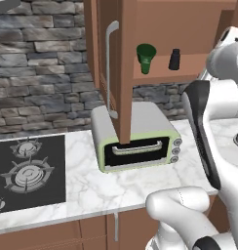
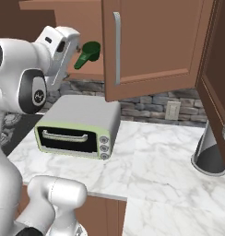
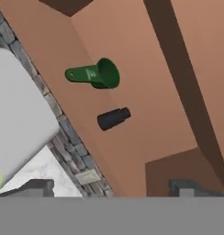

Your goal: The dining table condiment station is running low on shaker. Refill the condiment station by opening the cabinet and taking the shaker from the cabinet and placing it on the dining table.

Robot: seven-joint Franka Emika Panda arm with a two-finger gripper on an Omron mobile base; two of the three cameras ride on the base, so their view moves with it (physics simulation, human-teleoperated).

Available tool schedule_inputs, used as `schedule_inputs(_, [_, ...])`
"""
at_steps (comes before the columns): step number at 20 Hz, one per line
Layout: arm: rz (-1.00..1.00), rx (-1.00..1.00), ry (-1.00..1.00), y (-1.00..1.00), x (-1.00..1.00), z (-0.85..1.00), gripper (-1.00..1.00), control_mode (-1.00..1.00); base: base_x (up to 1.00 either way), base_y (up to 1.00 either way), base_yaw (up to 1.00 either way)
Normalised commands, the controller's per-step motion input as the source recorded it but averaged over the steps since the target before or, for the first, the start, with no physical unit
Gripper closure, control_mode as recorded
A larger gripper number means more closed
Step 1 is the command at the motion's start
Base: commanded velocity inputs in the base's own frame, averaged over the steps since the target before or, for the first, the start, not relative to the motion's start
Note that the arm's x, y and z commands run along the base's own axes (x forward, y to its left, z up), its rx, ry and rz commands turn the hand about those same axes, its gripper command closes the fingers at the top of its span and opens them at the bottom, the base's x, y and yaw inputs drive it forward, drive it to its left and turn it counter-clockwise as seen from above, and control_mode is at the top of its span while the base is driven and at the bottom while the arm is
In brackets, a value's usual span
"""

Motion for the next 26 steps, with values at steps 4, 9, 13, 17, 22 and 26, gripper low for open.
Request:
schedule_inputs(4, [0.0,-0.23,0.16,0.0,0.65,-0.22,-1.0,-1.0,0.0,0.0,0.0])
schedule_inputs(9, [-0.09,-0.18,0.13,-0.1,0.63,-0.1,-1.0,-1.0,0.0,0.0,0.0])
schedule_inputs(13, [-0.21,-0.14,0.12,-0.33,0.62,-0.04,-1.0,-1.0,0.0,0.0,0.0])
schedule_inputs(17, [-0.21,-0.12,0.11,-0.35,0.62,-0.08,-1.0,-1.0,0.0,0.0,0.0])
schedule_inputs(22, [-0.23,-0.09,0.07,-0.6,0.25,-0.13,-1.0,-1.0,0.0,0.0,0.0])
schedule_inputs(26, [-0.3,-0.01,0.0,-0.99,-0.52,-0.06,-1.0,-1.0,0.0,0.0,0.0])
